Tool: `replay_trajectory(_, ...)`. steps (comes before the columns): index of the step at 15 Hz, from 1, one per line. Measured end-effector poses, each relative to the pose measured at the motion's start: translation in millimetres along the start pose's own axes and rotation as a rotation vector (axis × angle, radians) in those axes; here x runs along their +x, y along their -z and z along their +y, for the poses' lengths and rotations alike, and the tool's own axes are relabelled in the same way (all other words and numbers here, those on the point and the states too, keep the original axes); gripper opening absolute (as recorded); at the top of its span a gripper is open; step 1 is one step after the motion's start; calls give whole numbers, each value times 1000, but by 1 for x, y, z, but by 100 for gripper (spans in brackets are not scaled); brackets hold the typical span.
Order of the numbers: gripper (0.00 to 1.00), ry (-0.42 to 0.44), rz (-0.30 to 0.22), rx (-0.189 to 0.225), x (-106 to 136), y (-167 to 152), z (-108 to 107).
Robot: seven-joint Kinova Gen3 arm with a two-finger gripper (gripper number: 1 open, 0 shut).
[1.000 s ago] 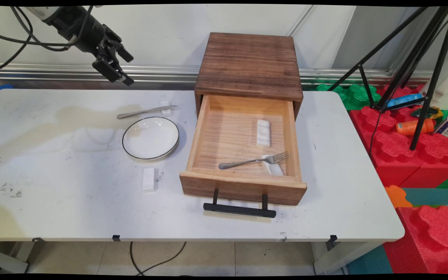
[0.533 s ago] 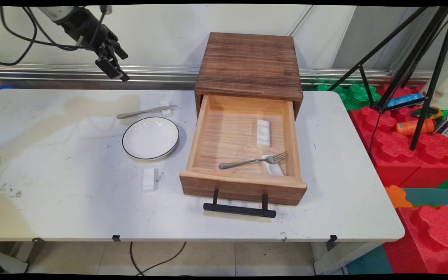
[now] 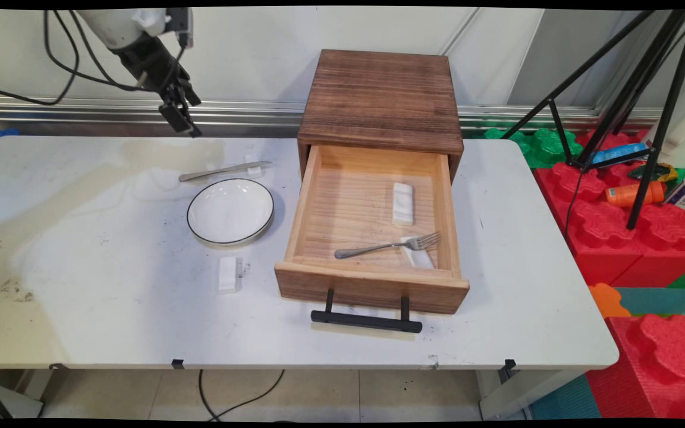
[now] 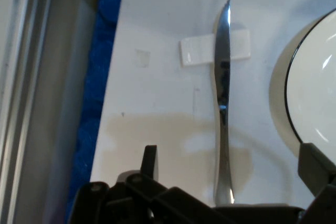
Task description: Pick up the knife from the left of the white plate
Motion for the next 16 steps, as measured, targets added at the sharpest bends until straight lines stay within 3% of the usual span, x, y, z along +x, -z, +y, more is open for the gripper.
replay_trajectory(16,100,-52,-75,-126,20,-117,-27)
